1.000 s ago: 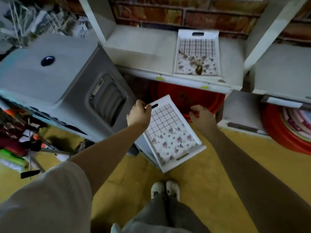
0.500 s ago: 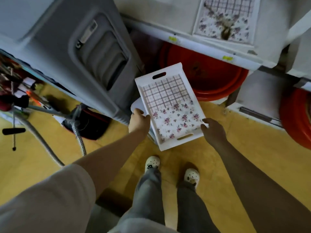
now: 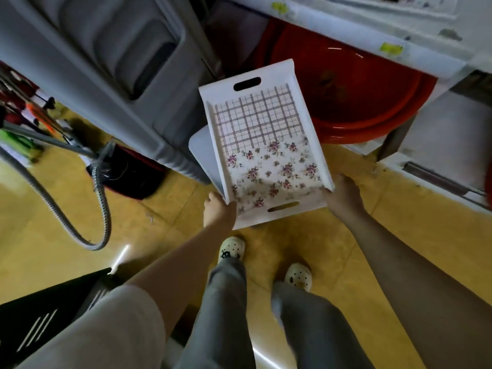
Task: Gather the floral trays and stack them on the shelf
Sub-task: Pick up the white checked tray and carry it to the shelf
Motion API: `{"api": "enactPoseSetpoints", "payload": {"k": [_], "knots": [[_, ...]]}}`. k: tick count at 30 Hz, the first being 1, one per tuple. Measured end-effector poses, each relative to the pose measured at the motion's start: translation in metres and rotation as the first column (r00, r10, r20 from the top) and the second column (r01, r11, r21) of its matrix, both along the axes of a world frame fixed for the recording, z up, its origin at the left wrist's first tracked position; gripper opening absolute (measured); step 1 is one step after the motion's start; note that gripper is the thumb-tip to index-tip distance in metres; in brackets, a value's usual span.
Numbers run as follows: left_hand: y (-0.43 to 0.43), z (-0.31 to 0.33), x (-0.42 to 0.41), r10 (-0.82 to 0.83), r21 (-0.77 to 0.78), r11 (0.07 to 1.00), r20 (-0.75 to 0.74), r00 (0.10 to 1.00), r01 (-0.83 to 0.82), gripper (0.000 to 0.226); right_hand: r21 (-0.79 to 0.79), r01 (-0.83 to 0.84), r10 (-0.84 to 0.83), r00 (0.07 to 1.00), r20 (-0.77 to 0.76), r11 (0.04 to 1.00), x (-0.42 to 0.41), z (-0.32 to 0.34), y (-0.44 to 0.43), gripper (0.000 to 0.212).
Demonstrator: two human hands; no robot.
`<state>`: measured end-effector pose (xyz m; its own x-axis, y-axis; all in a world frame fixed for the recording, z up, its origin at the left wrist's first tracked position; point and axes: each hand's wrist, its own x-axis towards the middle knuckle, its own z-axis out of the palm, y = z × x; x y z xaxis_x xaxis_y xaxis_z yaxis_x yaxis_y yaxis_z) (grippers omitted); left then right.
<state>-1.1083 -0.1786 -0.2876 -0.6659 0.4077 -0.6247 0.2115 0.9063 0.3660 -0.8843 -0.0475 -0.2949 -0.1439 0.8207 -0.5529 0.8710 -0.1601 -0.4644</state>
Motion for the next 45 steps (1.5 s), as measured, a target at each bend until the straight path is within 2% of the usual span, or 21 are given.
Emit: {"api": "enactPoseSetpoints", "payload": {"k": [3,5,10,15,18,20,32,39,45], "knots": [[0.0,-0.019,0.005,0.04,-0.091,0.995,0.077,0.996,-0.033,0.043,-0.034,0.028,-0.029,0.999,-0.033,0.999,-0.001,-0.018,0.003,0.049],[0.001,-0.031,0.007,0.054,-0.095,0.994,0.101,0.993,-0.044,0.046,-0.041,0.07,-0.072,0.996,-0.045,0.997,-0.004,-0.03,0.003,0.052],[0.005,-0.045,0.001,0.105,-0.044,0.994,0.123,0.987,-0.1,0.041,0.024,0.151,-0.152,0.985,0.079,0.988,-0.014,-0.041,0.002,0.054],[0.003,-0.029,-0.005,0.006,-0.022,1.0,0.009,1.0,-0.006,0.03,0.089,0.169,-0.184,0.963,0.195,0.982,-0.017,-0.023,-0.002,0.042],[0.0,-0.008,-0.009,-0.048,0.043,0.998,-0.098,0.994,0.052,0.014,0.097,0.191,-0.209,0.947,0.242,0.977,-0.016,-0.004,-0.004,0.041],[0.0,0.013,-0.011,-0.058,0.068,0.995,-0.129,0.99,0.067,0.013,0.084,0.231,-0.245,0.936,0.251,0.969,-0.015,0.012,-0.007,0.043],[0.024,0.134,-0.021,-0.167,0.186,0.954,-0.321,0.932,0.235,0.031,0.219,0.418,-0.441,0.895,0.07,0.882,-0.012,0.132,-0.01,0.04],[0.056,0.198,-0.01,-0.178,0.29,0.913,-0.348,0.921,0.286,0.031,0.272,0.458,-0.469,0.883,-0.028,0.846,0.01,0.202,0.007,0.036],[0.1,0.248,0.002,-0.208,0.326,0.888,-0.346,0.915,0.325,0.035,0.332,0.497,-0.513,0.857,-0.044,0.802,0.027,0.246,0.028,0.038]]}}
